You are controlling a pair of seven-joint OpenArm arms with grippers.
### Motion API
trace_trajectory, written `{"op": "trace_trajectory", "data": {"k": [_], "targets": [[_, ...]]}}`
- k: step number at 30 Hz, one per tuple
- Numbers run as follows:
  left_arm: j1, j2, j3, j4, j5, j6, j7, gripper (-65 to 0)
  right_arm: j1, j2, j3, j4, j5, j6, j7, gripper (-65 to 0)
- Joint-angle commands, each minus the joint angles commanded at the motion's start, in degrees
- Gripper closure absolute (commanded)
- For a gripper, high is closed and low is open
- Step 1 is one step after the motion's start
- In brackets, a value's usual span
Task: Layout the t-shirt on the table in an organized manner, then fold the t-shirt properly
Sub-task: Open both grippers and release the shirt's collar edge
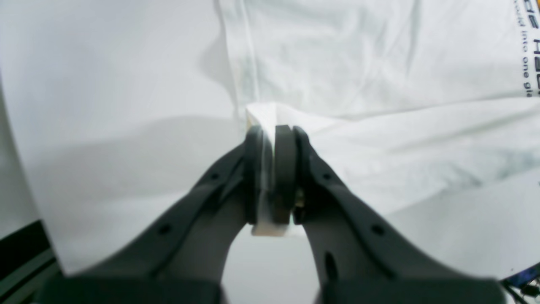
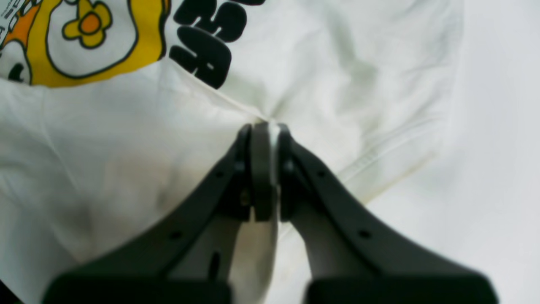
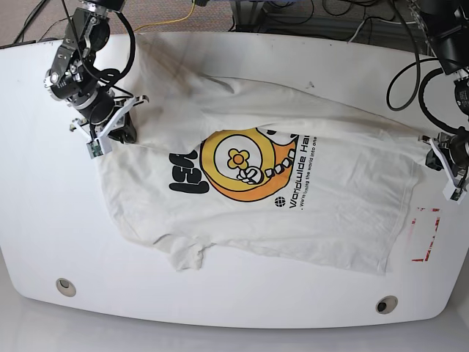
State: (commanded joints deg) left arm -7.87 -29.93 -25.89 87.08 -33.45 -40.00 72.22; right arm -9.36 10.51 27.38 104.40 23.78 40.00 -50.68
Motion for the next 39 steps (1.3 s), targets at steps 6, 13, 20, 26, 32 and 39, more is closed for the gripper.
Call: {"op": "trace_trajectory", "data": {"k": [6,13,20,26,32,39], "targets": [[0.0,-1.3,3.5,-1.7,0.1,0.0,-3.2,-3.8,1.8,2.1,-2.5,-2.7,0.0,0.00,0.0,0.0],[-0.2,-1.4,4.0,-4.5,0.4,0.0,-7.4,-3.8,4.1,2.6,-4.0,-5.5,0.0,0.00,0.0,0.0],[-2.6,-1.4,6.2,-7.2,4.8,0.0,-8.7,-3.8,6.2,3.9,-4.1,-8.1,0.0,0.00,0.0,0.0],[-3.7,-1.4,6.9,-9.9,5.5,0.0,-10.5,-3.8,8.4,4.3,-4.1,-10.4,0.0,0.00,0.0,0.0],[-4.0,-1.4,6.9,-12.0,5.5,0.0,-11.2,-3.8,9.5,5.6,-4.1,-13.0,0.0,0.00,0.0,-0.2],[-5.5,-1.4,6.9,-14.9,5.6,0.0,-11.3,-18.1,10.2,5.8,-4.1,-13.4,0.0,0.00,0.0,-17.9]]}}
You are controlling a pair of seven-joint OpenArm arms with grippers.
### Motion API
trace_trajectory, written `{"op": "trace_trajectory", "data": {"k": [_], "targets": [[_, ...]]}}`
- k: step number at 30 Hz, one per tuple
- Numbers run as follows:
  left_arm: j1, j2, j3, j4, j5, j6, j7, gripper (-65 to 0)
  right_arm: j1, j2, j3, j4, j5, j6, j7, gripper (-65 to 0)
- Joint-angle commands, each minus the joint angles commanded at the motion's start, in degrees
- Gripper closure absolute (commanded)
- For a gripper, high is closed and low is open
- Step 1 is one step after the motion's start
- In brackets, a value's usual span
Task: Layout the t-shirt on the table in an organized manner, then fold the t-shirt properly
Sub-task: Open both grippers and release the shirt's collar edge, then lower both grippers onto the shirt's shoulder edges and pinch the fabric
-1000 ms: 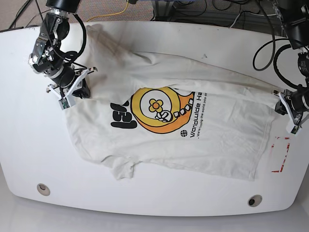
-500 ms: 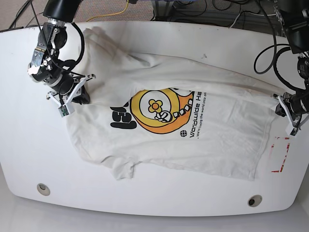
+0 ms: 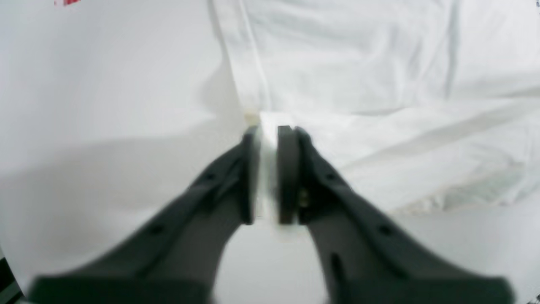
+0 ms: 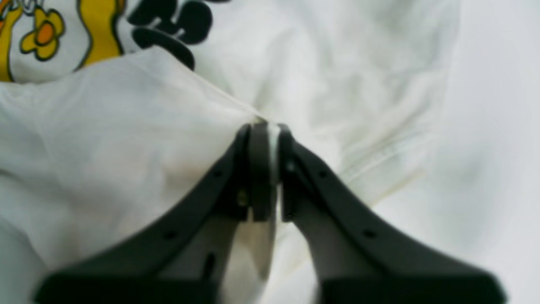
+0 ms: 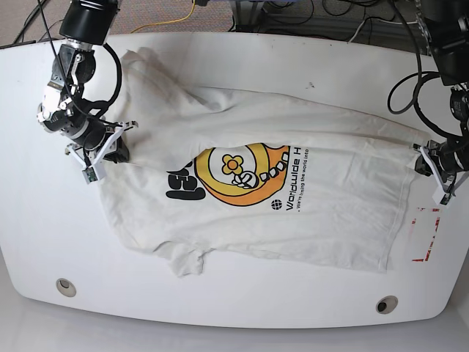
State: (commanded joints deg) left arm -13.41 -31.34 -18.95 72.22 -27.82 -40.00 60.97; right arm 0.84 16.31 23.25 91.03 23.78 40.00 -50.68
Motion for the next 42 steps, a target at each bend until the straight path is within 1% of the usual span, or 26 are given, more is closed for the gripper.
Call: {"op": "trace_trajectory", "data": {"k": [1,2,4,5,6,8,9,14,17,19,21,22,25,28,34,38,42], "targets": [[0.0,0.0,0.0,-0.3,0.0,0.0,0.0,-21.7,0.0,0.0,0.0,0.1,0.0,0.00,0.0,-24.4],[0.0,0.0,0.0,-0.3,0.0,0.0,0.0,-23.5,0.0,0.0,0.0,0.1,0.0,0.00,0.0,-28.5],[0.0,0.0,0.0,0.0,0.0,0.0,0.0,-29.9,0.0,0.0,0.0,0.2,0.0,0.00,0.0,-44.4],[0.0,0.0,0.0,0.1,0.0,0.0,0.0,-31.4,0.0,0.0,0.0,0.5,0.0,0.00,0.0,-48.7],[-0.1,0.0,-0.1,0.1,0.0,0.0,0.0,-33.1,-0.1,0.0,0.0,1.4,0.0,0.00,0.0,-54.4],[-0.5,0.0,-0.3,0.1,-0.1,0.0,0.0,-34.7,-0.4,-0.1,0.1,3.6,0.0,0.00,0.0,-63.1],[-1.1,0.0,-0.4,0.1,-0.1,0.0,0.0,-34.9,-0.6,-0.2,0.1,4.7,0.0,0.00,0.0,-65.0],[-3.3,0.0,-0.8,1.1,-0.4,0.0,0.0,-34.6,-4.0,-0.5,0.1,12.3,0.1,0.00,-0.4,-65.0],[-3.2,0.0,-3.5,4.1,-0.4,0.0,0.1,-34.6,-6.2,-0.8,0.4,16.0,0.1,0.00,-3.3,-65.0],[-3.1,0.0,-5.7,6.3,-0.4,0.0,0.1,-34.6,-7.7,-1.9,0.9,18.0,0.0,0.00,-5.2,-65.0],[-3.1,0.0,-6.2,7.6,-0.4,0.0,0.1,-34.6,-10.1,-2.8,3.3,19.8,0.0,0.00,-5.8,-65.0],[-3.0,0.0,-6.2,7.7,-0.4,0.0,0.1,-34.6,-10.5,-3.0,3.8,20.0,0.0,0.00,-5.9,-65.0],[-1.2,0.0,-6.5,9.0,-0.4,0.0,0.1,-34.6,-13.8,-5.5,7.4,20.8,0.0,0.00,-6.1,-65.0],[1.5,0.0,-8.1,10.7,-0.4,0.0,0.1,-34.6,-16.9,-6.2,10.1,20.7,0.0,0.00,-6.1,-65.0],[6.1,0.2,-10.8,12.0,-0.4,0.0,0.1,-34.6,-21.9,-6.3,10.8,20.8,0.5,0.00,-6.2,-65.0],[8.5,0.3,-12.5,11.5,-0.4,0.0,0.0,-34.6,-24.8,-8.4,11.2,20.8,0.5,0.00,-6.2,-65.0],[9.7,1.1,-13.5,11.5,-0.4,0.0,0.0,-34.6,-26.4,-9.0,11.2,20.8,0.5,0.00,-6.1,-65.0]]}}
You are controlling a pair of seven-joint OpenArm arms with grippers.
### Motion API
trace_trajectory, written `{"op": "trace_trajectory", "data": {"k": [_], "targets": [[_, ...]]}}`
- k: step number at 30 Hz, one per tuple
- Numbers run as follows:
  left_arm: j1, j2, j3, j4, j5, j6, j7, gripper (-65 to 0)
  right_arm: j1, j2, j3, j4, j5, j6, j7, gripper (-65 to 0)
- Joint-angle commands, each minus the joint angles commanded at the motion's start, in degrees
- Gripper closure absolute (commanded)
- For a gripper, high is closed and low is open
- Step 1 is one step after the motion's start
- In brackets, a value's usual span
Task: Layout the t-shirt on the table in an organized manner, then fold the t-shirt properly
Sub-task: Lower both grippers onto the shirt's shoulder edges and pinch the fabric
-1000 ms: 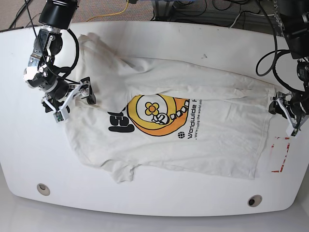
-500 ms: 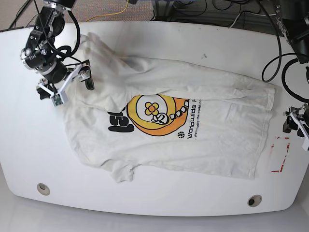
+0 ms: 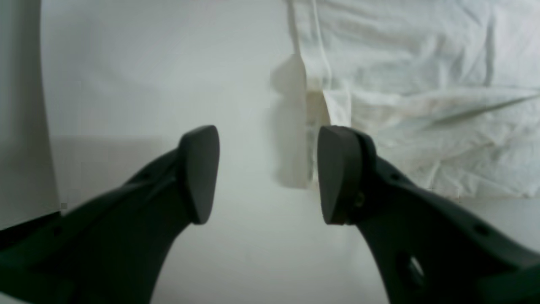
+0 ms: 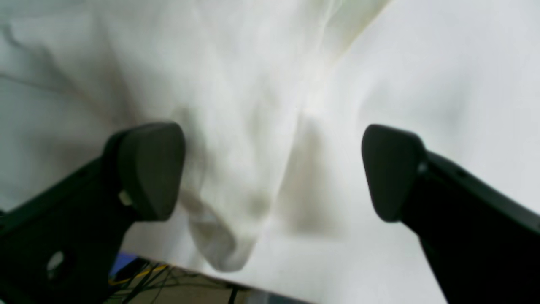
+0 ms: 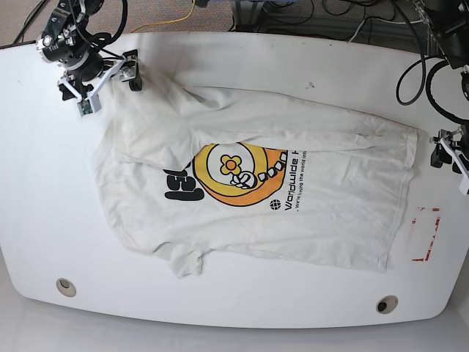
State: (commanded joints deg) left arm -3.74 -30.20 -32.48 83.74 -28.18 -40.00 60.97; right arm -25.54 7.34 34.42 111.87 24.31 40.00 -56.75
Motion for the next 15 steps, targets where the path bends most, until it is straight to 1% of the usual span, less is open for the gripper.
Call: {"op": "trace_trajectory", "data": {"k": [3,6,8,9,11,12,13,14,15], "targets": [[0.4,0.4,-1.2,0.1,0.0,0.0,0.0,-34.6,-0.7,-0.1,0.1,-0.4,0.0,0.00,0.1,-65.0],[0.4,0.4,-1.5,0.0,0.0,0.0,0.0,-34.6,-0.5,-1.4,0.1,-0.9,-0.4,0.00,0.2,-65.0],[0.4,0.4,-1.5,0.0,0.0,0.0,0.0,-34.6,-0.3,-1.6,0.1,-1.6,-0.4,0.00,0.2,-64.0],[0.4,0.4,-1.5,0.0,0.1,0.0,0.0,-34.6,-0.2,-1.6,0.0,-2.5,-0.4,0.00,0.3,-59.3],[0.4,0.4,-1.5,0.0,0.2,0.0,0.0,-34.6,0.0,-1.6,0.0,-3.6,-0.4,0.00,0.3,-53.1],[0.4,0.4,-1.5,0.0,0.3,0.0,0.0,-34.6,0.7,-1.6,0.0,-4.5,-0.4,0.00,0.3,-48.4],[0.4,0.4,-1.5,-0.1,0.3,0.0,0.0,-34.6,0.9,-1.6,0.0,-4.8,-0.4,0.00,0.3,-46.3],[0.4,0.4,-1.5,-0.1,0.3,0.0,0.0,-34.6,1.4,-1.6,0.0,-6.1,-0.4,0.00,0.3,-40.7],[0.4,0.4,-1.5,-0.1,0.3,0.0,0.0,-34.6,1.6,-1.6,0.0,-6.7,-0.4,0.00,0.3,-37.7]]}}
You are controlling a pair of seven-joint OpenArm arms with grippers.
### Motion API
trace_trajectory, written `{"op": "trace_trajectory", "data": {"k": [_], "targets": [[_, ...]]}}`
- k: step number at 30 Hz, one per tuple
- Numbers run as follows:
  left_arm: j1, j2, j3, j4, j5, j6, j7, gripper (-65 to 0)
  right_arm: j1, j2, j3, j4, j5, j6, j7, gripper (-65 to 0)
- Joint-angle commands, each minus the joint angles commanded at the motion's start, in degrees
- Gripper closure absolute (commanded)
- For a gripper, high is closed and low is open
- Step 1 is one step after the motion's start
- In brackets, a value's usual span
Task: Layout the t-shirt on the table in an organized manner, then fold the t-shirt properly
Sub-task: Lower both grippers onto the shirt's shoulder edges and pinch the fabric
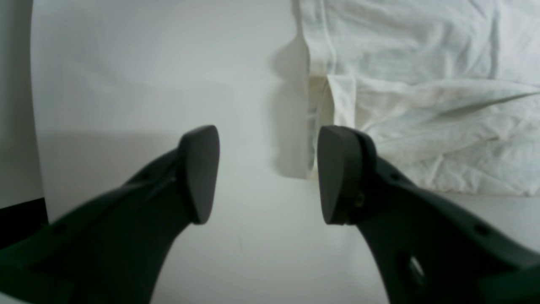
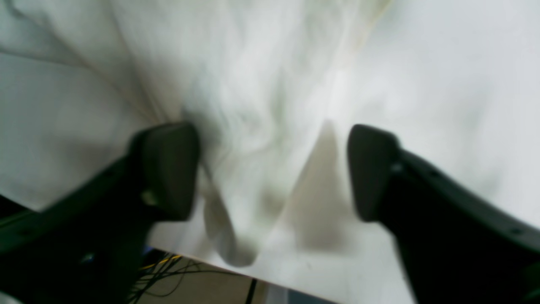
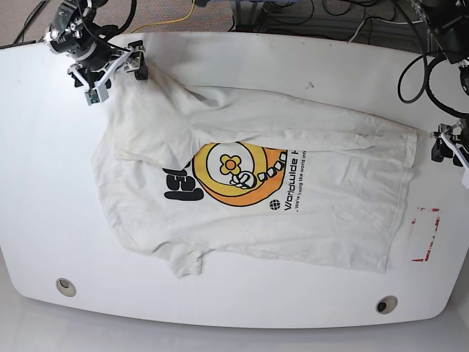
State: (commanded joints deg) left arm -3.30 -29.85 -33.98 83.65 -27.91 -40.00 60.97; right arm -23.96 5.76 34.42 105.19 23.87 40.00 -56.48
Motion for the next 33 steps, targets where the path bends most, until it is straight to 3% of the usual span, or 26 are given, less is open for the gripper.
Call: {"op": "trace_trajectory", "data": {"k": [9,15,33], "targets": [[-0.2,0.0,0.0,-6.1,0.0,0.0,-1.0,-34.6,0.8,0.8,-0.3,-2.1,0.0,0.00,0.0,-6.2],[-0.2,1.7,0.4,-11.9,0.0,0.0,-6.3,-34.6,1.1,1.4,-0.4,-1.9,0.0,0.00,0.0,-5.7],[-0.3,5.3,5.6,-14.2,0.0,0.0,-6.6,-34.6,1.1,2.8,-0.4,-1.9,0.4,0.00,0.0,-5.7]]}}
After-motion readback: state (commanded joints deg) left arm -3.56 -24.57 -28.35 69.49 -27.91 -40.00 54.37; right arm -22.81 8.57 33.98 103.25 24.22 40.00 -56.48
